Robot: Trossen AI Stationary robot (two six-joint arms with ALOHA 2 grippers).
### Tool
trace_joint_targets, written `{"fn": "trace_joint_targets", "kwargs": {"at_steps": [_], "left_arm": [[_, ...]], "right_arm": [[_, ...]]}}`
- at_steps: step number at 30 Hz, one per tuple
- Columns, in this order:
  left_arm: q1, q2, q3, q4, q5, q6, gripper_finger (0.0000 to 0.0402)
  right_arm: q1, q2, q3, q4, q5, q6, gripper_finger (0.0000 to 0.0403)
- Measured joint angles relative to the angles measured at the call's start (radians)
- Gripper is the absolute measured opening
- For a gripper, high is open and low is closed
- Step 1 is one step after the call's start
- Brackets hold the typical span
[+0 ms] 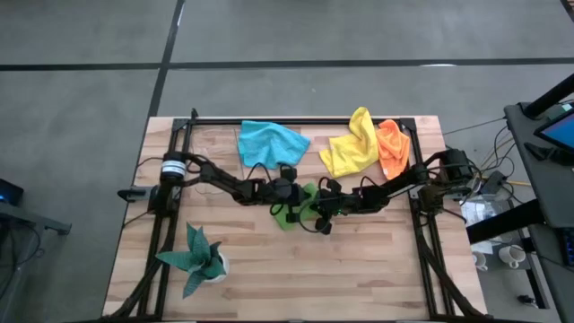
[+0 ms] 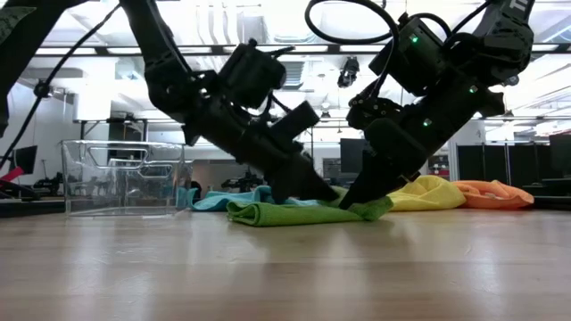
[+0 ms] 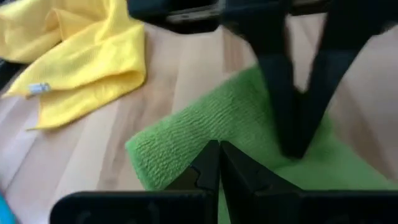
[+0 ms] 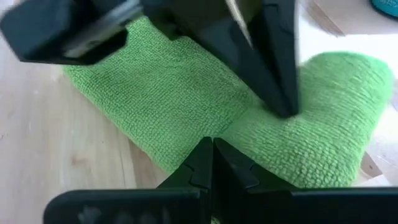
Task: Roll microfiber towels into tight, uniform cylinder then place into a basket
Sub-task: Roll the green microfiber towel
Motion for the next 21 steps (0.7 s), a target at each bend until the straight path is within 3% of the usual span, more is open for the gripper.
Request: {"fn": "trace_joint_targets", "kwargs": {"at_steps": [8,13,18,21], "left_arm": [[0.007,0.030,-0.008,0.004,0.000,-0.025,0.0000],[0.007,0.029,-0.013,0.003,-0.003,-0.025,0.0000],[0.007,0.029,-0.014,0.001,-0.005,-0.026,0.0000],[0.008,0.029,-0.016,0.011,-0.006,-0.027,0.0000]], "right_arm": [[0.000,-0.002,0.004,0.002,0.001,-0.001,0.0008],[0.000,-0.084,0.009,-0.032,0.006,-0.054,0.0008],[-0.001,-0.204,-0.002,-0.095,0.125,-0.063,0.0008],[-0.013,-0.209,-0.028,-0.040,0.166,-0.046,0.0008]]}}
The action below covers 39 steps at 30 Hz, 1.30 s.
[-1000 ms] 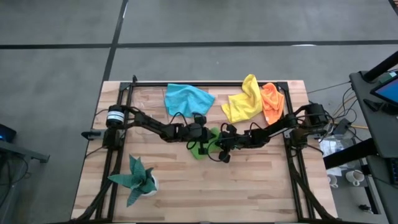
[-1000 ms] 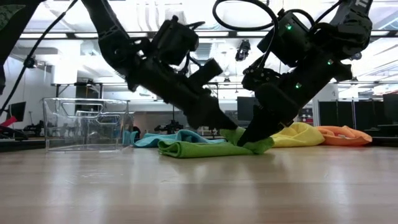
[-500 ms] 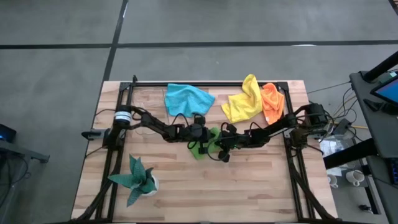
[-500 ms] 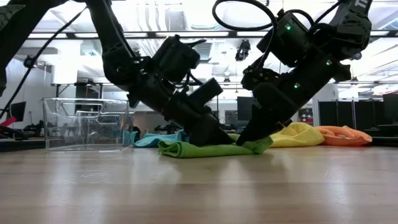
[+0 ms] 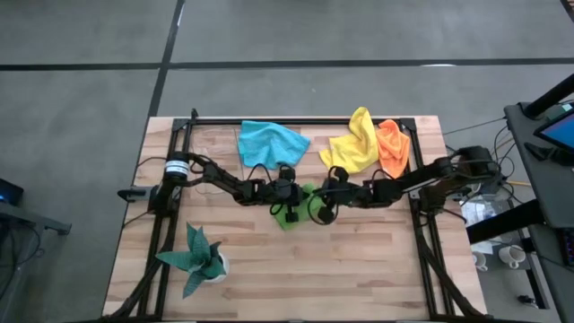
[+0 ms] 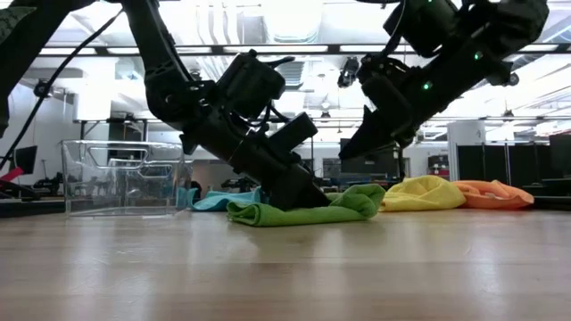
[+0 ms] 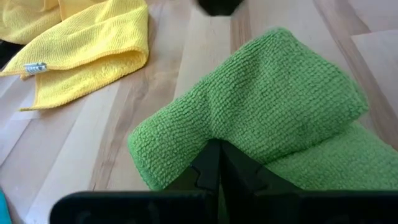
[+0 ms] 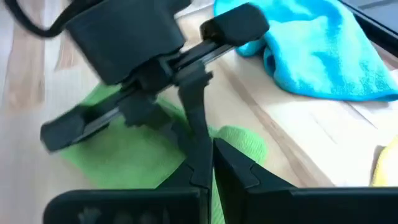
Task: Roll microfiber towels into tight, uniform cylinder then place into a basket
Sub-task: Roll the green microfiber towel
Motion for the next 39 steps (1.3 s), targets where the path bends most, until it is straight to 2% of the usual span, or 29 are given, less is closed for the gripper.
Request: {"fn": "trace_joint_targets", "kwargs": {"at_steps": [10,20,24,32,36,39], "left_arm": [[0.001,0.000,0.000,0.007,0.000,0.000,0.0000],[0.001,0.000,-0.001,0.007,0.000,0.001,0.0000],[0.001,0.000,-0.001,0.007,0.000,0.001,0.0000],[0.001,0.001,-0.001,0.006,0.000,0.001,0.0000],[0.001,0.001,-0.001,0.007,0.000,0.000,0.0000],[0.000,0.001,-0.001,0.008,0.000,0.000,0.0000]], "right_arm": [[-0.080,0.231,-0.059,0.386,0.000,-0.002,0.0008],[-0.126,0.383,-0.030,0.418,-0.040,0.053,0.0008],[-0.126,0.335,-0.036,0.364,-0.050,0.042,0.0008],[-0.109,0.078,-0.066,0.191,-0.059,0.009,0.0008],[-0.063,0.042,-0.096,0.201,-0.058,0.059,0.0008],[-0.022,0.070,-0.117,0.205,-0.047,0.112,0.0008]]}}
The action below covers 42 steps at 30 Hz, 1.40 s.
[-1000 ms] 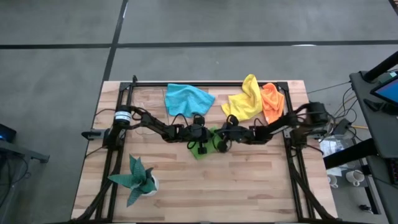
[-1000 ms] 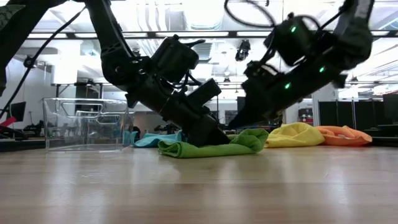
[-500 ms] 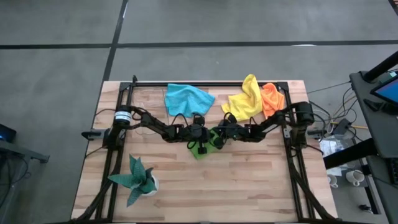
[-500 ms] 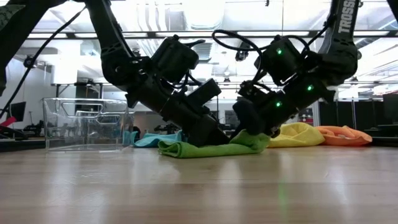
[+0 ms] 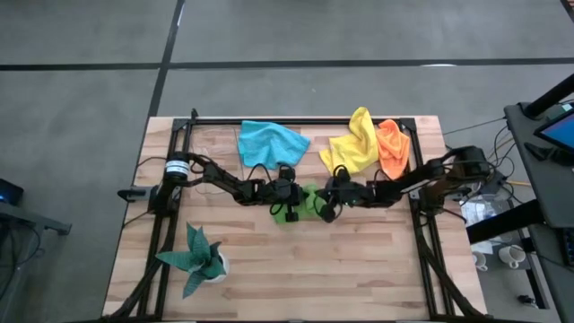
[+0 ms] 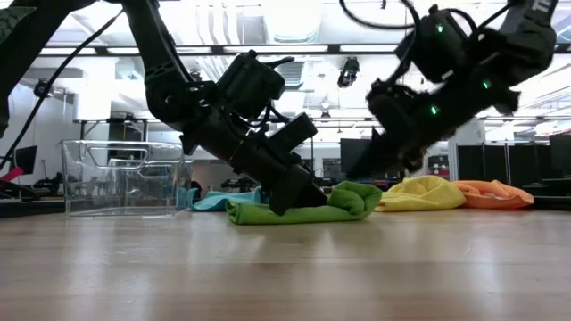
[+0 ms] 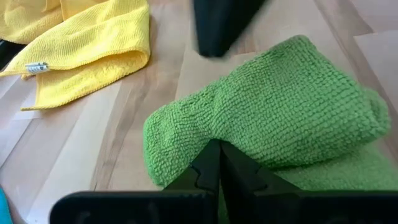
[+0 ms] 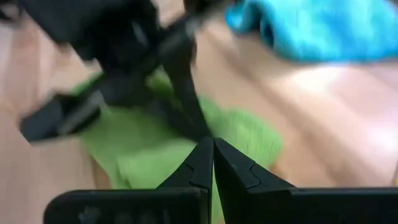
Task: Roll microfiber towels into tight, uniform cylinder then place into a basket
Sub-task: Roll the green microfiber towel
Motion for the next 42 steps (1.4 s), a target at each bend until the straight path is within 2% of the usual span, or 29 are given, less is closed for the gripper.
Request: {"fn": "trace_joint_targets", "kwargs": {"at_steps": [8,13,17,23,29,32,36,42], "left_arm": [[0.000,0.000,0.000,0.000,-0.001,0.000,0.0000],[0.001,0.000,0.001,0.000,-0.002,0.000,0.0000],[0.000,0.000,0.001,0.001,-0.003,0.000,0.0000],[0.000,0.000,0.001,0.001,-0.003,0.001,0.0000],[0.000,0.000,0.000,0.001,-0.003,0.002,0.0000],[0.000,0.000,0.000,0.001,-0.002,0.002,0.0000],[0.000,0.000,0.001,0.001,-0.003,0.002,0.0000],[-0.001,0.000,0.001,0.001,-0.003,0.010,0.0000]], "right_arm": [[0.069,0.179,0.008,0.096,0.033,0.085,0.0008],[0.070,0.211,0.016,0.095,0.039,0.102,0.0008],[0.069,0.148,0.014,0.019,0.020,0.077,0.0008],[0.069,-0.022,0.009,-0.095,0.010,0.047,0.0008],[0.060,-0.120,0.007,-0.220,0.013,0.169,0.0014],[0.035,-0.127,0.006,-0.269,-0.006,0.250,0.0038],[-0.026,-0.108,0.006,-0.257,-0.111,0.390,0.0093],[-0.088,-0.019,0.018,-0.239,-0.209,0.526,0.0173]]}}
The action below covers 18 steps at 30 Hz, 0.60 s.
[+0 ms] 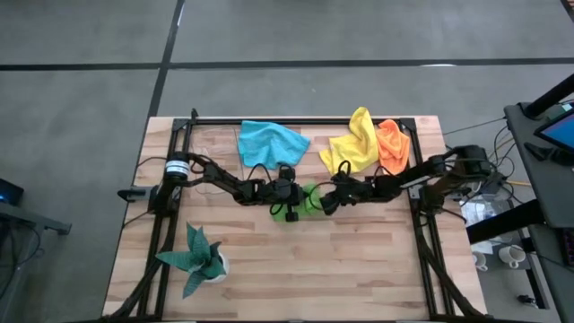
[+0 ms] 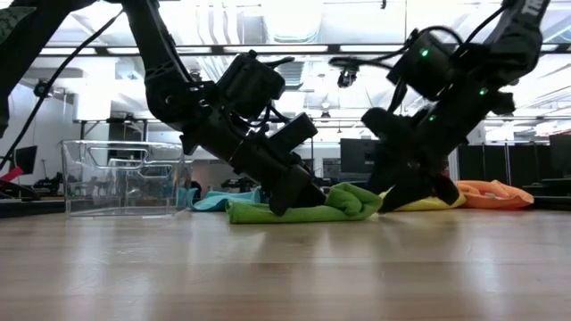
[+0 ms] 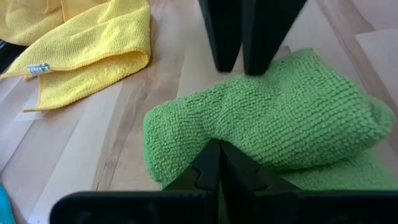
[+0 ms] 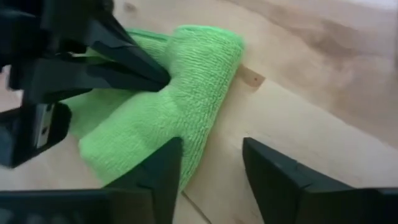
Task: Roll microfiber towels into tight, uniform cylinder then place into a basket
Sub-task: Roll the green microfiber towel
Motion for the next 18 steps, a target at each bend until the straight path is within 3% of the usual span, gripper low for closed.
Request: {"fn": "trace_joint_targets", "kwargs": {"at_steps": [5,12,18], "left_arm": [[0.000,0.000,0.000,0.000,0.000,0.002,0.0000],[0.000,0.000,0.000,0.000,0.000,0.003,0.0000],[0.000,0.000,0.000,0.000,0.000,0.018,0.0000]], "right_arm": [[0.007,0.052,0.009,0.090,-0.034,0.019,0.0202],[0.018,0.054,0.013,0.123,-0.074,0.037,0.0205],[0.018,0.054,0.013,0.123,-0.065,0.028,0.0159]]}}
